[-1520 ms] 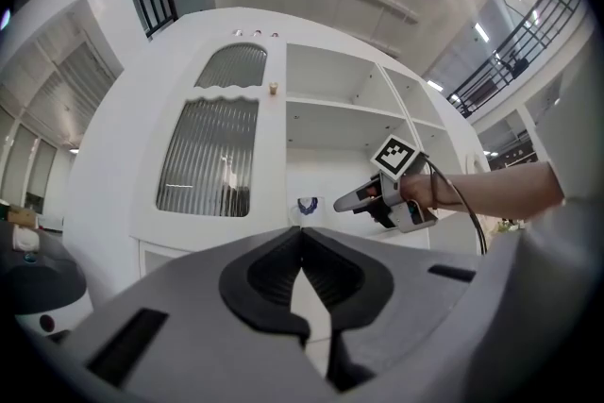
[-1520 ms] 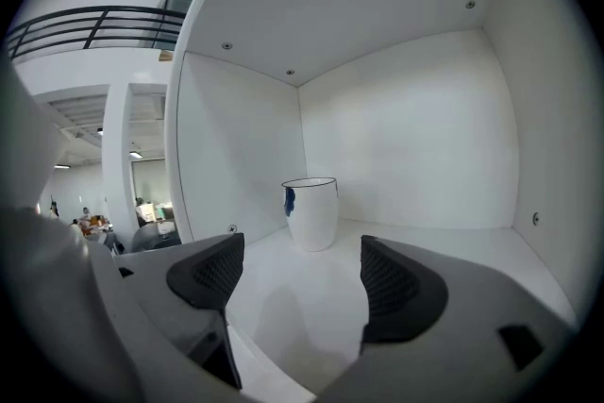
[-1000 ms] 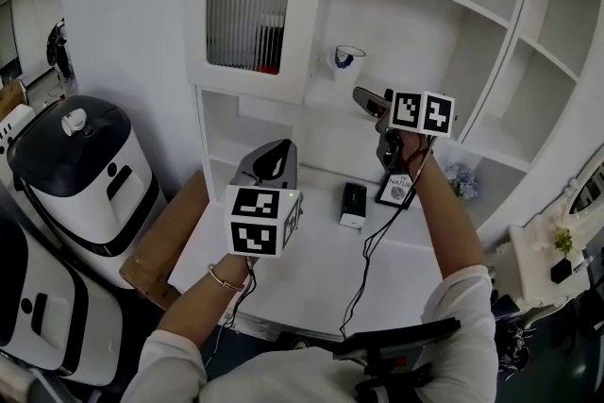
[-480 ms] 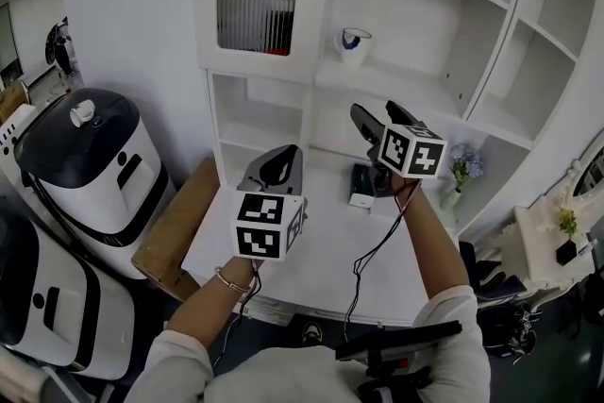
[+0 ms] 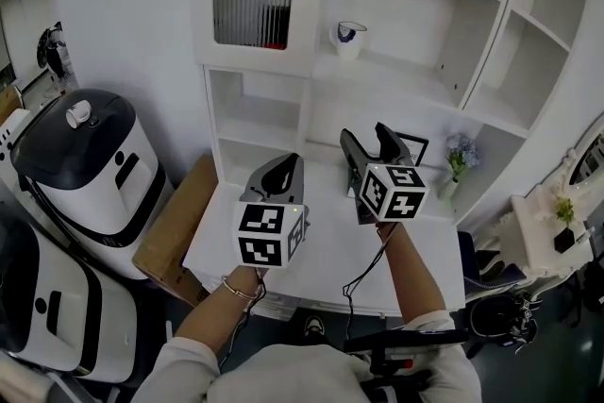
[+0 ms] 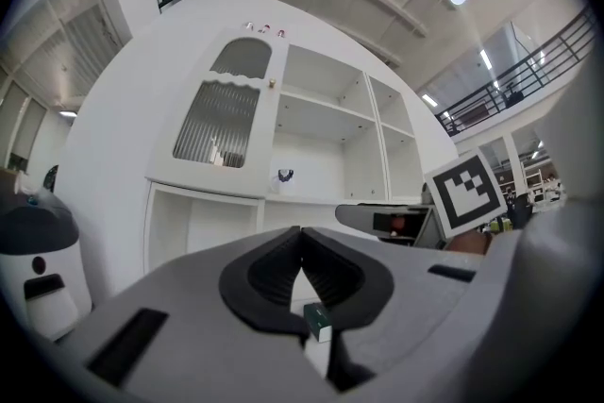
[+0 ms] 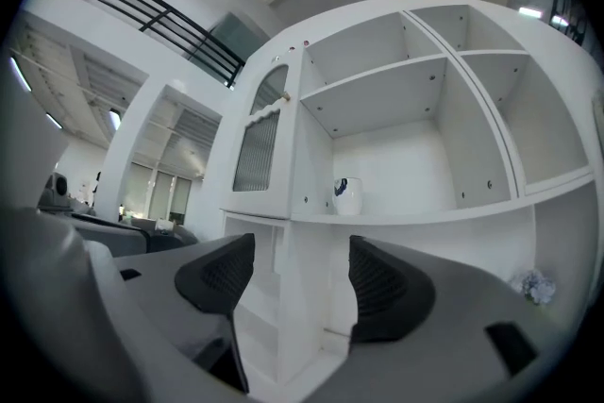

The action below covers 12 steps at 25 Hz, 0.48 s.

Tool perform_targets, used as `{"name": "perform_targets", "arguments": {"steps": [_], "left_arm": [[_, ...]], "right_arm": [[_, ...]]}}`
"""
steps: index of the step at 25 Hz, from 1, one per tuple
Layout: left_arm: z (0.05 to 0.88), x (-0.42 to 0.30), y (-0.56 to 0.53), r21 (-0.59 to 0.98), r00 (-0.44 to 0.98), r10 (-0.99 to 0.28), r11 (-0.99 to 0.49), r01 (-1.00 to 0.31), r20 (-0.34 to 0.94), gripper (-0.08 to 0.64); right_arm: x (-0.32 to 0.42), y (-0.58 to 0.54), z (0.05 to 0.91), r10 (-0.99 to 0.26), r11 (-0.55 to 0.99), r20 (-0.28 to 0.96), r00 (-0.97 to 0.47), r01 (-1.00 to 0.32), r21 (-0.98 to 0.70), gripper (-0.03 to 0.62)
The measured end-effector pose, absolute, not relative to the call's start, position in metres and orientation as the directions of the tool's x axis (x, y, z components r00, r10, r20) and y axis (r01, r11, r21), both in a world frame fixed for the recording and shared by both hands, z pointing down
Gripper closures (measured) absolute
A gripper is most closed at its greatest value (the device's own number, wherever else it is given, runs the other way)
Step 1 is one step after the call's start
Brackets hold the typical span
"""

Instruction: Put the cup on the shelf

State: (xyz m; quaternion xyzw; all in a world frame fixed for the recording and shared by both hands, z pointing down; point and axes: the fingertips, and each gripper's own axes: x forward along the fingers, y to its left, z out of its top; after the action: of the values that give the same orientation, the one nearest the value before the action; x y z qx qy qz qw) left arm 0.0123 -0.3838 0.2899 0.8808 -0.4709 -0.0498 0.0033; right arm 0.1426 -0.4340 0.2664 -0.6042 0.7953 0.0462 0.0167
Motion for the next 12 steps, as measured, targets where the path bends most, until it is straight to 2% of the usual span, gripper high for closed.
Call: {"name": "perform_targets", "arguments": {"steps": [4,8,12], "left_arm": [[0.299,0.014,-0.379,0.064,0.556,-0.827,-0.561,-0.825,-0.083,0.552],[0.313,0.016,-0.379,0.076,0.555,-0.829,-0.559,-0.826,-0.069,0.552],[0.328,0.02,-0.379,0.096,0.563,-0.826,-0.564,-0.82,-0.043,0.552]], "right_arm": [[0.145,-0.424,0.285,-0.969,0.23,-0.086,-0.232,-0.973,0.029,0.286],[0.157,-0.416,0.302,-0.982,0.166,-0.093,-0.165,-0.986,-0.004,0.404],[0.166,-0.411,0.321,-0.99,0.126,-0.064,-0.124,-0.991,-0.035,0.43]]}}
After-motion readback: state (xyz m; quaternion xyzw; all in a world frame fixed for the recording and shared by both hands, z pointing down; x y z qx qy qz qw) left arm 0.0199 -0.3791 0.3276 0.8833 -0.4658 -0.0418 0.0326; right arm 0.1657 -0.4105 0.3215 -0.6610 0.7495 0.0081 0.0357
